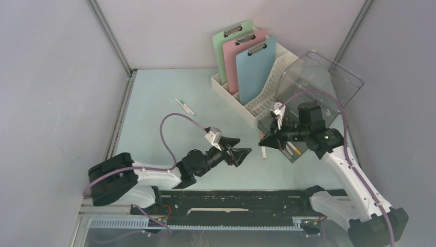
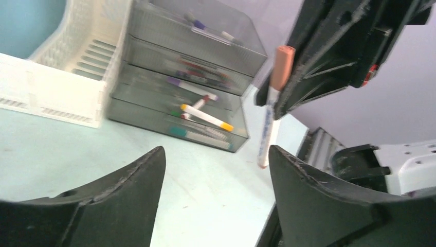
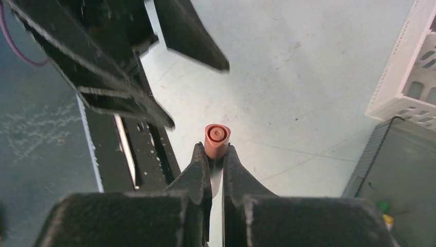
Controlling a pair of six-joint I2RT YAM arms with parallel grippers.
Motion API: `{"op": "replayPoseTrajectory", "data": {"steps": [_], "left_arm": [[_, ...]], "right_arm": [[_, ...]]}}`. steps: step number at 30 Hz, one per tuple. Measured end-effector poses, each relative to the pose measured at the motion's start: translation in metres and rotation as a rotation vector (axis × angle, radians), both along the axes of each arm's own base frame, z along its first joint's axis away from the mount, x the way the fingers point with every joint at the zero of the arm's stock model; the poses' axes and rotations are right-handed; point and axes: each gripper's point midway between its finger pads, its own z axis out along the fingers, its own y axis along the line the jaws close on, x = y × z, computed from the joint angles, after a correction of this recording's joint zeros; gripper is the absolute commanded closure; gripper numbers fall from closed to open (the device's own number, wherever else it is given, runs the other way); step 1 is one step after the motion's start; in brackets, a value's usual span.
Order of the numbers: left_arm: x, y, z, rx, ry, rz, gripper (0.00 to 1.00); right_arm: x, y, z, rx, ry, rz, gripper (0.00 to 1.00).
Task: Organize the desk
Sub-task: Place the stationery in the drawer.
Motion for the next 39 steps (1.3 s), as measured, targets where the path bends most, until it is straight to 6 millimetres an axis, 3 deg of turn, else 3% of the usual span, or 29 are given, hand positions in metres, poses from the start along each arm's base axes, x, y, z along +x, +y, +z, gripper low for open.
{"op": "replayPoseTrajectory", "data": {"steps": [3, 13, 22, 27, 39], "left_arm": [[0.001, 0.021, 0.003, 0.042, -0.051, 0.048, 0.01], [0.021, 0.094, -0.004, 0.224, -0.079, 0.305, 0.00], [0.053, 0.147, -0.018, 0.226, 0.010, 0.426, 0.00], [0.055, 0.159, -0.031, 0.194, 0.082, 0.418, 0.00], [0.021, 0.172, -0.032, 0.004, 0.160, 0.345, 0.00]], "right_arm": [[-0.004, -0.009, 0.000, -0.036, -0.073, 0.021, 1.00], [0.012, -0.050, -0.015, -0.155, -0.153, -0.039, 1.00], [0.023, -0.072, -0.029, -0.211, -0.142, -0.077, 1.00], [0.029, -0.081, -0.031, -0.219, -0.130, -0.113, 1.00], [0.031, -0.083, -0.034, -0.222, -0.121, -0.126, 1.00]]}}
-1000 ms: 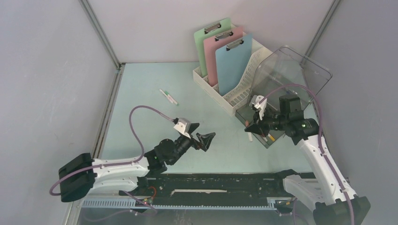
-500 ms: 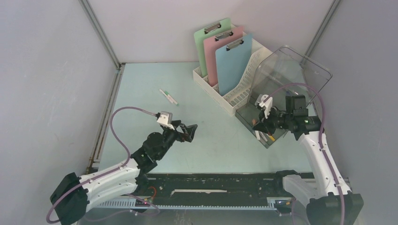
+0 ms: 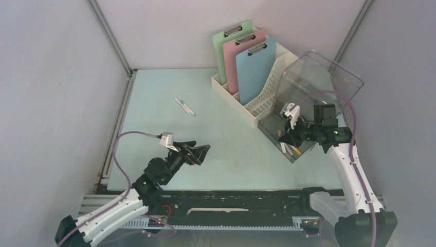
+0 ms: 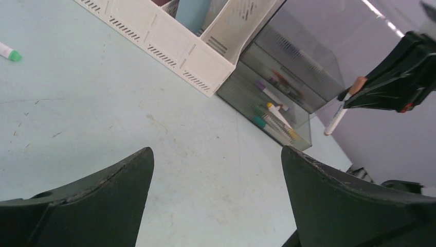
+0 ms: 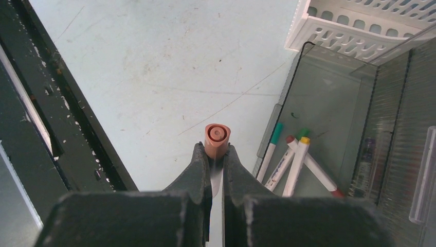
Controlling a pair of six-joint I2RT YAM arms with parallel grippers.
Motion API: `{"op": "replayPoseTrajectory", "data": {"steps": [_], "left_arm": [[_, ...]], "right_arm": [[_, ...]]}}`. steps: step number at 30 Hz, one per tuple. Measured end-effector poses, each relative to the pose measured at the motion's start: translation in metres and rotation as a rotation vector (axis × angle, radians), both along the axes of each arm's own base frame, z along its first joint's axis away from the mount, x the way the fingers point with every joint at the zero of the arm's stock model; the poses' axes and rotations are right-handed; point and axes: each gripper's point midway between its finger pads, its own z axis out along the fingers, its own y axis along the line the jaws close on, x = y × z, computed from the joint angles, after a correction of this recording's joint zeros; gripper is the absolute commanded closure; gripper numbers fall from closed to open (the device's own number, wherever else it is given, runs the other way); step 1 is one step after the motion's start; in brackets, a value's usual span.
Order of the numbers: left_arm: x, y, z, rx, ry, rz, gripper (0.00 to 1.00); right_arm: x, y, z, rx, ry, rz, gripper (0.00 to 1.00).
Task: Organize the desk
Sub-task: Place the stationery in the drawer.
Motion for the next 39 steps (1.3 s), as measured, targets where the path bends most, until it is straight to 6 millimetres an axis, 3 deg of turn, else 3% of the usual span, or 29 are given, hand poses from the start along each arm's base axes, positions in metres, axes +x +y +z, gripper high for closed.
{"op": "replayPoseTrajectory", "data": {"steps": [5, 14, 30, 39], "left_arm": [[-0.005, 0.005, 0.008, -0.032, -0.012, 0.001, 0.00], [-0.003, 0.003, -0.004, 0.033, 0.042, 0.001, 0.00], [0.015, 0.009, -0.012, 0.093, 0.031, 0.063, 0.00], [0.023, 0.001, -0.027, 0.110, 0.070, 0.048, 0.00]], "right_arm": [[0.003, -0.004, 0.002, -0.018, -0.022, -0.022, 1.00], [0.005, -0.012, 0.008, -0.044, -0.085, -0.057, 1.00], [0.019, -0.024, -0.011, -0.091, -0.041, -0.118, 1.00], [0.033, -0.032, -0.015, -0.141, -0.069, -0.194, 1.00]]}}
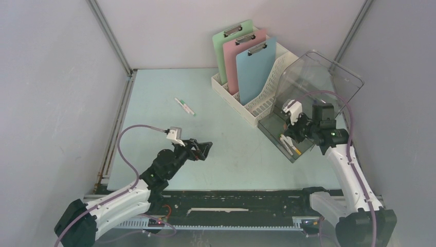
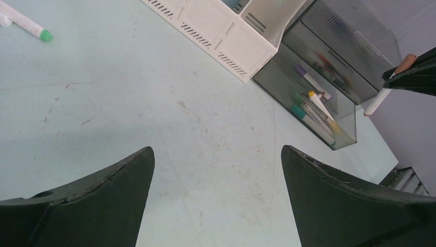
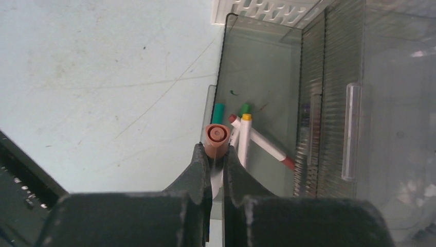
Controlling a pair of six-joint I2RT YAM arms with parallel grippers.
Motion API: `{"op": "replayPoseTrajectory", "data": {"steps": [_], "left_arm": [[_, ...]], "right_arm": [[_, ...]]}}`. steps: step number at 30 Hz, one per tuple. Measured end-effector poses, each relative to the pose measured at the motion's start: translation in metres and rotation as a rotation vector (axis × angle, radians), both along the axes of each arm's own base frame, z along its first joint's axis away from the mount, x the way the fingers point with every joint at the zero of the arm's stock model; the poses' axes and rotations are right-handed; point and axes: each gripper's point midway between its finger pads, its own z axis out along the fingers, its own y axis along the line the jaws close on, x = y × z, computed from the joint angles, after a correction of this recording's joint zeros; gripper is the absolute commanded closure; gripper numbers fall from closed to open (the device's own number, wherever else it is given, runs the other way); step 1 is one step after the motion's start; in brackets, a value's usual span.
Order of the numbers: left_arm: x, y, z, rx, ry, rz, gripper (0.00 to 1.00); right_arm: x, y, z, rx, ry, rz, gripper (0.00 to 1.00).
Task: Organize the desk
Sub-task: Place the stationery in the drawer.
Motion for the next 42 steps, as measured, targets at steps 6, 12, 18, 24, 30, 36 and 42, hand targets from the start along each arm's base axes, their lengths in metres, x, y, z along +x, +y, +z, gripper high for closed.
{"op": "replayPoseTrajectory", "data": {"steps": [6, 12, 18, 24, 30, 36, 42], "left_arm": [[0.005, -0.002, -0.007, -0.008, 0.033, 0.005, 0.00], [0.020, -0.001, -0.005, -0.022, 0.065, 0.033, 0.00], [0.038, 0.000, 0.000, -0.042, 0.085, 0.058, 0.00], [0.062, 0.004, 0.003, -0.068, 0.128, 0.089, 0.00], [0.089, 0.016, 0.001, -0.079, 0.208, 0.175, 0.00], [0.128, 0.031, 0.000, 0.009, 0.345, 0.362, 0.06], [0.166, 0.052, -0.017, 0.177, 0.494, 0.558, 0.20]], "right_arm": [[0.024, 0.004, -0.014, -0.119, -0.021, -0.051, 1.00], [0.041, 0.007, -0.045, -0.247, 0.018, -0.103, 0.91], [0.047, -0.002, -0.061, -0.295, 0.059, -0.158, 0.65], [0.044, -0.003, -0.070, -0.308, 0.097, -0.166, 0.42], [0.038, -0.003, -0.071, -0.309, 0.113, -0.156, 0.39], [0.031, 0.000, -0.049, -0.268, 0.061, -0.144, 0.38], [0.029, 0.001, -0.037, -0.248, 0.026, -0.139, 0.38]]}}
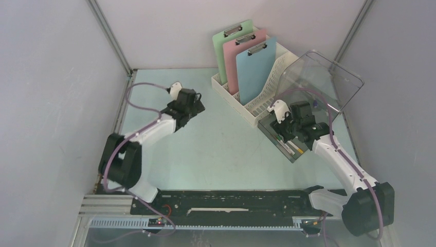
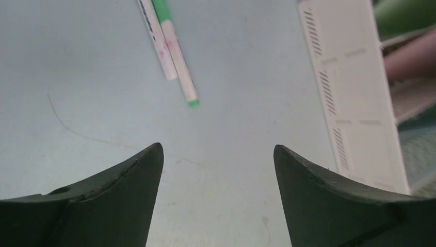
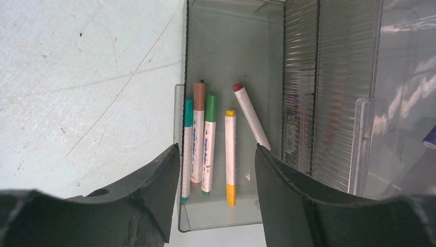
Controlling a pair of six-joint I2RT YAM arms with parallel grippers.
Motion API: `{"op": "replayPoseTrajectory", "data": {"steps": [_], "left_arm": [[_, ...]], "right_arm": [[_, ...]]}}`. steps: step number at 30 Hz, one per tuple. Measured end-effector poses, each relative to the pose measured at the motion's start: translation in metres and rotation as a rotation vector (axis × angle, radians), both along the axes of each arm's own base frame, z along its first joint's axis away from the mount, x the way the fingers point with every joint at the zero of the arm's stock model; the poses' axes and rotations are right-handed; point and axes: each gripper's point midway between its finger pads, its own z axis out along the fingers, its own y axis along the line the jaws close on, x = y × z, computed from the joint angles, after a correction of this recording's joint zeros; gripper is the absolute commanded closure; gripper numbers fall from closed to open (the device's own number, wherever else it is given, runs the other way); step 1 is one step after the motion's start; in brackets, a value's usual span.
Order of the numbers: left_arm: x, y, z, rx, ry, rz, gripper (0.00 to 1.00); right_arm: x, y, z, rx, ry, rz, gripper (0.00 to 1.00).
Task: Organize the desk
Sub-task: Place the stationery in the drawer, then pick up the stationery from the center of the board.
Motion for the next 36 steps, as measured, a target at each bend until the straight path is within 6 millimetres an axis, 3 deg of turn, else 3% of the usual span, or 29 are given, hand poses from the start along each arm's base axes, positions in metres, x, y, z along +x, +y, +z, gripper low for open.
{"op": "replayPoseTrajectory", "data": {"steps": [3, 7, 14, 20, 36], "left_arm": [[0.024, 0.008, -0.010, 0.057, 0.086, 0.050, 0.32], [0.051, 0.027, -0.030, 0.097, 0.184, 0.102, 0.39], [0.066, 0.063, -0.065, 0.105, 0.317, 0.164, 0.55], [0.082, 0.072, -0.079, 0.074, 0.358, 0.164, 0.55], [0.100, 0.067, -0.094, 0.069, 0.420, 0.128, 0.54]], "right_arm": [[-0.001, 0.000, 0.000, -0.001, 0.003, 0.001, 0.37], [-0.002, 0.000, 0.000, -0.002, 0.003, 0.003, 0.37], [-0.004, 0.000, 0.003, -0.006, -0.004, 0.012, 0.37], [-0.004, 0.004, 0.003, -0.013, -0.007, 0.030, 0.37], [-0.005, 0.004, 0.004, -0.026, -0.015, 0.035, 0.37]]}}
